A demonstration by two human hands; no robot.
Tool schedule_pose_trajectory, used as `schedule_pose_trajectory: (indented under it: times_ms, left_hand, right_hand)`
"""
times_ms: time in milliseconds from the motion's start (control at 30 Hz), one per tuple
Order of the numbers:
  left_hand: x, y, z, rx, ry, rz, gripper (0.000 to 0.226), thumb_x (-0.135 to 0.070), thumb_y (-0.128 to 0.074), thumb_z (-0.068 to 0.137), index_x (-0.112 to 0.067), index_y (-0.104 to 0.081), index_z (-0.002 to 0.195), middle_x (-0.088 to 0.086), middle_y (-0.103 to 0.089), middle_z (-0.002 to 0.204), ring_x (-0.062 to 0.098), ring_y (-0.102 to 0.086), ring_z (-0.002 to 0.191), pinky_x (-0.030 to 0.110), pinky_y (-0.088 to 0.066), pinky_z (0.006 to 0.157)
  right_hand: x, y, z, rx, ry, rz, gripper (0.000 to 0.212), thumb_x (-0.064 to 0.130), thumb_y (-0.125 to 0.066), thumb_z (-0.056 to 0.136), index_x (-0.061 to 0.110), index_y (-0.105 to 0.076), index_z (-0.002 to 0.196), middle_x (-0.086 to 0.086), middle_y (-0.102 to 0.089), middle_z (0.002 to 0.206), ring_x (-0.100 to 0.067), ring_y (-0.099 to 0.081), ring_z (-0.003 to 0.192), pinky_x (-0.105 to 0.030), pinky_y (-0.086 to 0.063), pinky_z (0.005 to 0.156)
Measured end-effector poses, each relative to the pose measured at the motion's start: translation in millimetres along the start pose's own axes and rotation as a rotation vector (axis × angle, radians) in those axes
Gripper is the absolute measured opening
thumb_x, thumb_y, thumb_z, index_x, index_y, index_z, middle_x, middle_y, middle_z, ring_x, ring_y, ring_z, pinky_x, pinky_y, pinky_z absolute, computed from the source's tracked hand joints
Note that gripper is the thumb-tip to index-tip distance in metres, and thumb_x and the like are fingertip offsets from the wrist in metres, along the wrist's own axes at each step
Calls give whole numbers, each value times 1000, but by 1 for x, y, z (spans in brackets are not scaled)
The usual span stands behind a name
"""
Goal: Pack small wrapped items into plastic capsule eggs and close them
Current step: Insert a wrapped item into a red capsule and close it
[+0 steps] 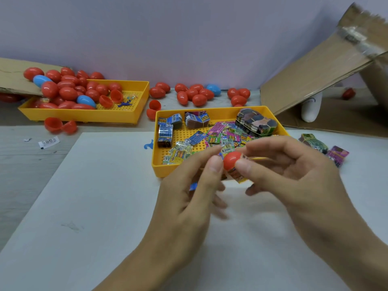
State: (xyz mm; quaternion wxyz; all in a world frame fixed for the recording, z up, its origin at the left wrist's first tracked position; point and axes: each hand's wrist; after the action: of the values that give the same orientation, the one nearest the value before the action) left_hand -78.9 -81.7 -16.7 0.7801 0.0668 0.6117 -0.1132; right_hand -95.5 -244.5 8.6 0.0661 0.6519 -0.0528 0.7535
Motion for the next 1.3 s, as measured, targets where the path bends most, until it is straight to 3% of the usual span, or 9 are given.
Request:
schedule_pose_trajectory:
  times_ms: [100,233,433,733,833,933,1100,1200,1300]
  left_hand:
    - [-1,-1,4,17,92,-132,39,-51,-60,82,-15,-74,88,6,-62,70,20,-60,57,32,-52,49]
    - [1,-1,7,-20,70,-180,13,-24,-78,80,-14,-78,89,8,-75,77,19,-70,63,27,-57,53]
    - [3,4,9,-43,89,-280,28,-18,-74,83,-17,-75,110,7,-77,101,23,-74,94,31,-61,75]
    - [4,3,8,0,76,-242,38,-21,-66,83,-23,-71,120,3,-75,109,23,-72,101,29,-57,87]
    - [2,2,6,26,-10,-30,36,-26,-63,86,-40,-69,118,-9,-71,111,6,-68,105,16,-52,85]
    - [4,4,7,45,-13,35,37,-33,-61,88,-44,-65,123,-13,-64,106,4,-65,95,17,-51,79]
    - [2,2,9,28,110,-162,38,-53,-55,82,-31,-76,105,14,-66,82,18,-64,66,32,-54,63]
    - [2,2,9,6,103,-199,24,-39,-70,83,-17,-75,92,6,-70,75,18,-68,64,30,-56,57]
    - [4,5,10,-53,20,-156,16,-18,-78,75,-18,-75,91,6,-75,86,21,-74,78,29,-60,66]
  right_hand:
    - [-7,-5,-7,18,260,-193,41,19,-83,69,30,-68,106,5,-70,109,-20,-68,100,-24,-57,66]
    - [-11,-7,-9,97,352,-259,53,10,-79,74,28,-60,121,4,-64,116,-23,-64,109,-26,-57,70]
    - [-9,-5,-6,96,148,-147,34,26,-78,72,30,-73,106,5,-74,102,-15,-71,97,-30,-60,67]
    - [3,-9,-4,175,-121,-90,35,58,-61,82,30,-79,93,2,-76,92,-17,-73,81,-33,-54,44]
    - [2,-10,-4,192,-126,-52,25,46,-66,88,27,-80,92,-1,-77,88,-20,-75,76,-31,-54,44]
    - [1,-7,-5,130,-31,-3,19,31,-73,77,24,-80,94,-4,-77,83,-21,-76,77,-30,-56,46]
    - [-7,-6,-6,18,198,-250,37,26,-90,66,33,-71,97,4,-72,94,-18,-70,89,-31,-58,57]
    - [-8,-6,-7,97,323,-296,34,21,-80,72,31,-67,102,6,-64,101,-18,-67,93,-22,-54,63]
    - [-7,-3,-5,141,269,-191,42,8,-74,74,27,-67,111,6,-63,109,-19,-65,103,-23,-56,71]
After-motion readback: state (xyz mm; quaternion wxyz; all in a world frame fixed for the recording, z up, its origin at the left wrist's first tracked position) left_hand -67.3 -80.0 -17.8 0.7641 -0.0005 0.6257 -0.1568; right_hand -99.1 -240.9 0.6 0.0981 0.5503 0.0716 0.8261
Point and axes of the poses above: each hand's wrist, its own z-axis towards the middle knuckle, its own y-axis out of the back of the hand, x = y × z
